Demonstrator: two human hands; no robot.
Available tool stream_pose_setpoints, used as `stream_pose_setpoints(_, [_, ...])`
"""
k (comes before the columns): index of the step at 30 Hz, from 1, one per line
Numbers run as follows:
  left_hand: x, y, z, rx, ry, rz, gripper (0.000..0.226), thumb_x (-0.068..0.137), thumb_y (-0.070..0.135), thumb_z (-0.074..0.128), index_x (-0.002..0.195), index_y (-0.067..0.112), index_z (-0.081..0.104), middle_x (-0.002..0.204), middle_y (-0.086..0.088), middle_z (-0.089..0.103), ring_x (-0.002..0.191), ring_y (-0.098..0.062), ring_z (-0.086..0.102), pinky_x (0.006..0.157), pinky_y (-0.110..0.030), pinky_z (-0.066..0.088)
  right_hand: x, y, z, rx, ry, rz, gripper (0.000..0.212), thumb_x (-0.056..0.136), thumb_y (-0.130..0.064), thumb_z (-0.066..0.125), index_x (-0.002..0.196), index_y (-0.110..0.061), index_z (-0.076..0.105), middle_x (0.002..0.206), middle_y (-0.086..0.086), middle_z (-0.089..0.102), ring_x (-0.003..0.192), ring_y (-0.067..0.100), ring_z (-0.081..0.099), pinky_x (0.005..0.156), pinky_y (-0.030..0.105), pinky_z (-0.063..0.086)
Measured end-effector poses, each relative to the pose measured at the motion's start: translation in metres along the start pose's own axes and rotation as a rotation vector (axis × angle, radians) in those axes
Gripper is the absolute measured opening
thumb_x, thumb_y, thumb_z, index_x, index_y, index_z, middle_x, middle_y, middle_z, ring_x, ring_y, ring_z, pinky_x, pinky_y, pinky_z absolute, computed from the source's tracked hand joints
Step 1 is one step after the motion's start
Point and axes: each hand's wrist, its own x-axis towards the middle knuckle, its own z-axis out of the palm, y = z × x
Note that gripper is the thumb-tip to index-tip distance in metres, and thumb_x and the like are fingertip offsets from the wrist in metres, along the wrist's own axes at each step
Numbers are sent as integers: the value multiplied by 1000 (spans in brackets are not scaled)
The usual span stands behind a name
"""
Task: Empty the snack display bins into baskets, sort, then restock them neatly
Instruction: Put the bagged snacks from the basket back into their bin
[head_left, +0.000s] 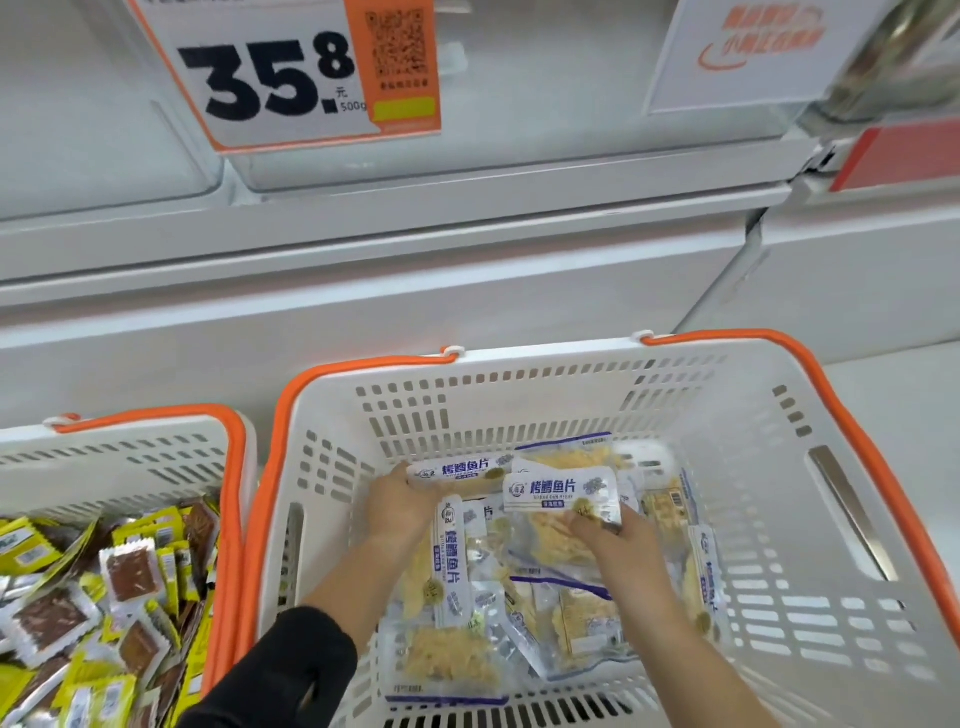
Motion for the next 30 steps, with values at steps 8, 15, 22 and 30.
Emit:
stream_pose_setpoints(8, [-40,21,-13,-316,115,459,15,96,16,56,105,29,59,101,12,68,95,4,62,87,-19,48,-2,-8,-11,250,93,31,61,88,-23,68,140,-5,40,132,12,46,119,28,45,97,41,33])
stream_pose_setpoints(15, [-47,20,-35,-397,-222,90,16,92,17,63,107,16,68,97,-5,74,87,-21,71,71,-28,53,-10,-13,0,365,-136,66,94,78,-43,71,152,-16,20,155,1,30,142,22,29,115,45,18])
stream_pose_setpoints(22, [-59,16,-2,-410,-283,50,21,92,30,64,108,20,54,112,-3,65,92,-12,65,72,-21,47,-12,-9,4,142,-256,-30,50,72,-35,76,117,-22,57,123,-9,62,113,14,60,94,31,44])
stream_pose_setpoints(30, [-27,-20,5,484,-276,247,73,93,21,61,153,16,20,152,-10,35,120,-20,54,101,-31,44,11,8,-10,308,190,48,28,80,-13,75,106,-21,64,109,3,69,105,25,62,94,41,47])
